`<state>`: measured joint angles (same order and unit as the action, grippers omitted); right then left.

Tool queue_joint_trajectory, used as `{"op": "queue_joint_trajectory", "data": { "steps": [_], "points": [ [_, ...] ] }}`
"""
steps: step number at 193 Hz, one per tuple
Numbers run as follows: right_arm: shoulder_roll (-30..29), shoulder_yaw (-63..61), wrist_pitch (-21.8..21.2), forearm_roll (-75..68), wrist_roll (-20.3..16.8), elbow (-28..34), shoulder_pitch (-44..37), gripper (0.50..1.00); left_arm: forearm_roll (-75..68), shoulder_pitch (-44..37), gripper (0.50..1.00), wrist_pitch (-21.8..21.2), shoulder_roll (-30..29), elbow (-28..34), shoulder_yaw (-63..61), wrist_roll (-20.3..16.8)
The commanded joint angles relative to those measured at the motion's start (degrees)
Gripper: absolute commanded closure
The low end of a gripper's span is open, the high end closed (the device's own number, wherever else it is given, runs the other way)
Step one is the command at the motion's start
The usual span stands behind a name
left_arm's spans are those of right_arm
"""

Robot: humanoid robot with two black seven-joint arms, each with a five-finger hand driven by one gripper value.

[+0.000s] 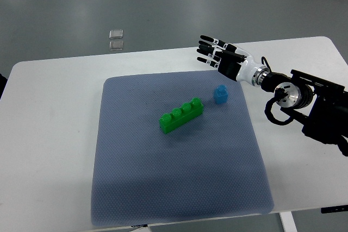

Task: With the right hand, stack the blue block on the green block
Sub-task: 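Move the right hand toward the small blue block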

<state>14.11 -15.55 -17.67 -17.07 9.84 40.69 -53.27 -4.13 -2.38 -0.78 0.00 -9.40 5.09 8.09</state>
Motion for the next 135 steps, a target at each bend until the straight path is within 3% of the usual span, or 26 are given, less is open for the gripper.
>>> {"op": "queue_joint_trajectory", "data": {
  "steps": [1, 88, 135],
  "points": [
    [0.04, 0.00, 0.00, 0.81, 0.00, 0.00, -0.08, 0.574, 0.00, 0.00, 0.500, -0.01, 0.00, -0.09, 0.00, 0.00],
    [0.74, 0.09, 0.27, 4.42, 0.00, -0.26, -0.08, 0.574, 0.00, 0.09, 0.500, -0.10, 0.00, 0.44, 0.18, 0.00],
    [0.39, 0.09, 1.32, 7.75, 0.35, -5.01, -1.22, 0.574, 0.00, 0.09, 0.500, -0.10, 0.00, 0.26, 0.27, 0.00]
  ]
}}
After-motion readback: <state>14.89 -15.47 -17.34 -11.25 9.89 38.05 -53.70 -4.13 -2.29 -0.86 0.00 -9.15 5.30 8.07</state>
